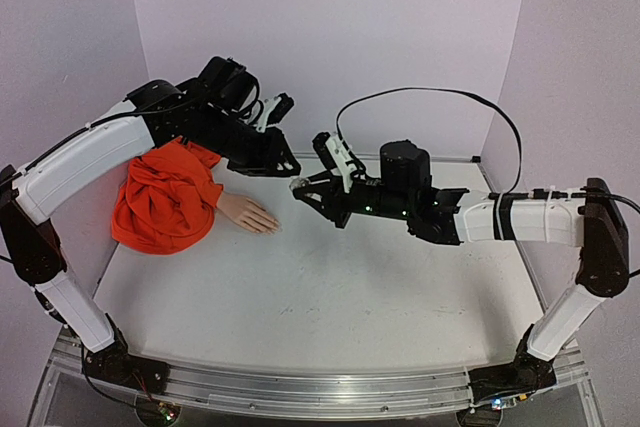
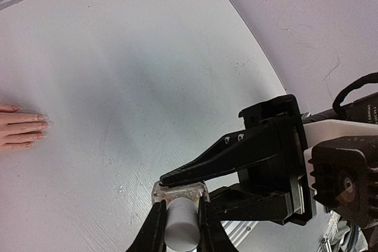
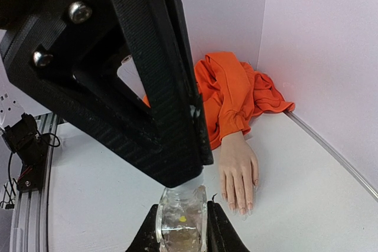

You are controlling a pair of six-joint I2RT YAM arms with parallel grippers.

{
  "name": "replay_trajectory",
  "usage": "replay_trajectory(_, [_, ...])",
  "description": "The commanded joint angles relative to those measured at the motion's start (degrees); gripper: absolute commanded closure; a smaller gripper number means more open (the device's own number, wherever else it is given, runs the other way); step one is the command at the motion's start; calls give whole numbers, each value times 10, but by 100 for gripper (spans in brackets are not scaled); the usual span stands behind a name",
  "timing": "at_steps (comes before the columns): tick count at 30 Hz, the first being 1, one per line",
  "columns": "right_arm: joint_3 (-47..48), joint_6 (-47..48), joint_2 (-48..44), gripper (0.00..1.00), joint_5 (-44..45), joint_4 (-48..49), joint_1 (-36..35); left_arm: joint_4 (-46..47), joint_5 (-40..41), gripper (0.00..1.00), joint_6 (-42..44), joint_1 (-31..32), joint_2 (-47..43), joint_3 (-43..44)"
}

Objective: Paint the nails

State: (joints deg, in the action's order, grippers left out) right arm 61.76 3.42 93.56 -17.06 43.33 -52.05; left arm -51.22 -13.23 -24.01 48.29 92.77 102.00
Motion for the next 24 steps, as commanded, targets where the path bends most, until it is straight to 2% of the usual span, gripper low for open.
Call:
replay_trajectory(1, [15,8,-4,100,-11,34,-2,3,24,100,-2,-2,-27,35])
replay_trajectory(24, [13,10,-5,100,-8,35,-2,3,37,100,-2,-2,-38,39])
